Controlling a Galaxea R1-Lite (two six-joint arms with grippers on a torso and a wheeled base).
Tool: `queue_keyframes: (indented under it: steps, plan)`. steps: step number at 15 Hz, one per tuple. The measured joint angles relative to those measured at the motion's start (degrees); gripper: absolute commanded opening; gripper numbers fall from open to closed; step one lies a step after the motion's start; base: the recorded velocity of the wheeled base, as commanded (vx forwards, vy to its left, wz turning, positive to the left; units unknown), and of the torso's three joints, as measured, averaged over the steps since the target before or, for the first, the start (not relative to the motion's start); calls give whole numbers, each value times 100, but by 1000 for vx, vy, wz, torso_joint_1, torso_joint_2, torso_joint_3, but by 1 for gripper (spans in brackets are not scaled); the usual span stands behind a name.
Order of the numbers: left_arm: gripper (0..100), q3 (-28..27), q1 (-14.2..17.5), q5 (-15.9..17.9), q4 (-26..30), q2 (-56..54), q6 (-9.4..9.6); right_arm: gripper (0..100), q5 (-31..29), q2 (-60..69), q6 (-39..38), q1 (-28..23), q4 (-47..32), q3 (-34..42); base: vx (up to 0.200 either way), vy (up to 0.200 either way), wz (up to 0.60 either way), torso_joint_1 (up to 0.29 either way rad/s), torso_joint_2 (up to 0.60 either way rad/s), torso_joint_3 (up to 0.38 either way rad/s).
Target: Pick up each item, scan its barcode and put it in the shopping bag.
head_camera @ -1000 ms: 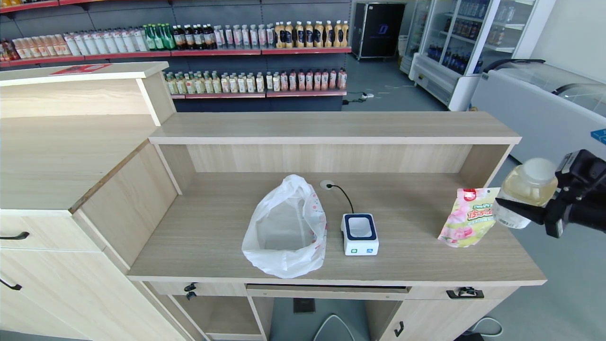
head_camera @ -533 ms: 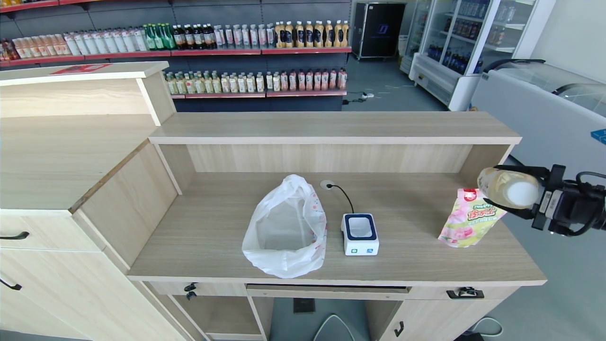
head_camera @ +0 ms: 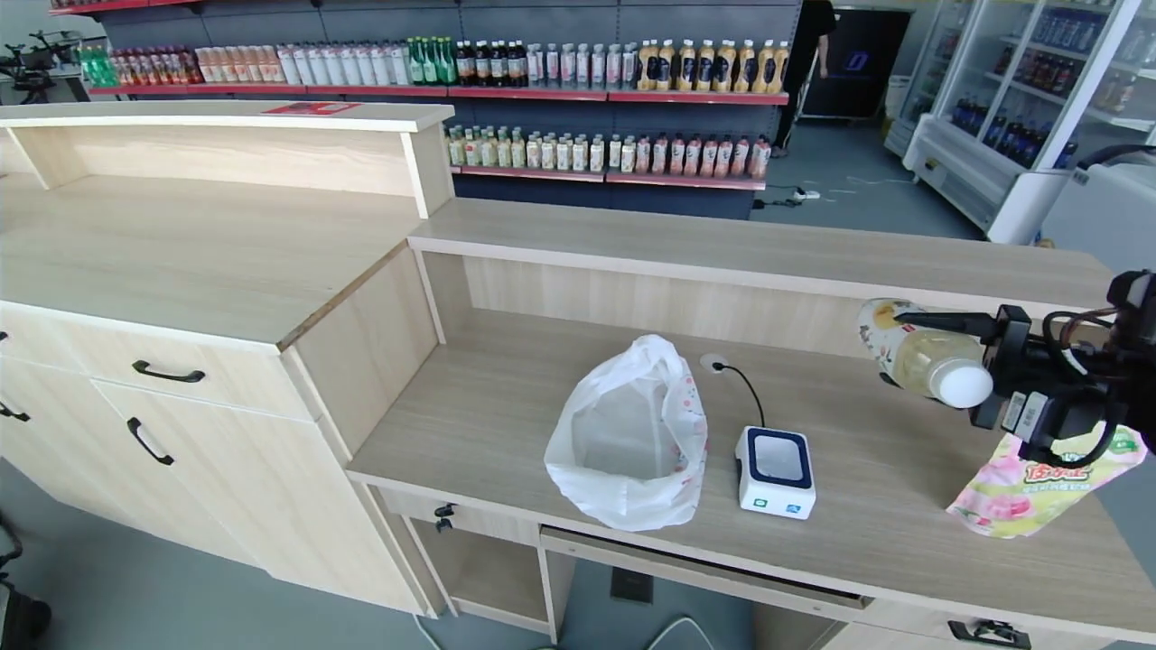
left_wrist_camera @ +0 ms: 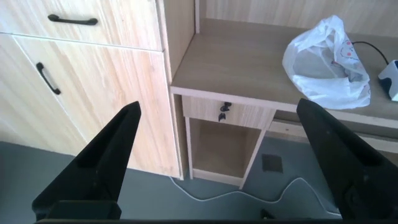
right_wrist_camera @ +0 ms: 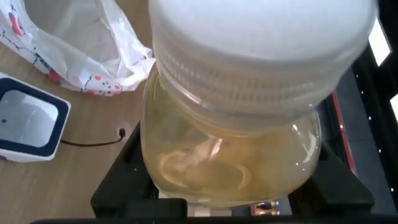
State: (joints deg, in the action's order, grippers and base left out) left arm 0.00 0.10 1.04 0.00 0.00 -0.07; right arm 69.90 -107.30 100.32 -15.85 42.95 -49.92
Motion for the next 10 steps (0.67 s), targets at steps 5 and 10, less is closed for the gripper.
queue_keyframes:
  steps: [5,10]
  plan:
    - [100,0,0,2,0,0,0,0,-800,-653,-1005,52,-91,-206,0,0,0,0,0,0]
    - [100,0,-2,2,0,0,0,0,-824,-1086,-1007,61,-94,-189,0,0,0,0,0,0]
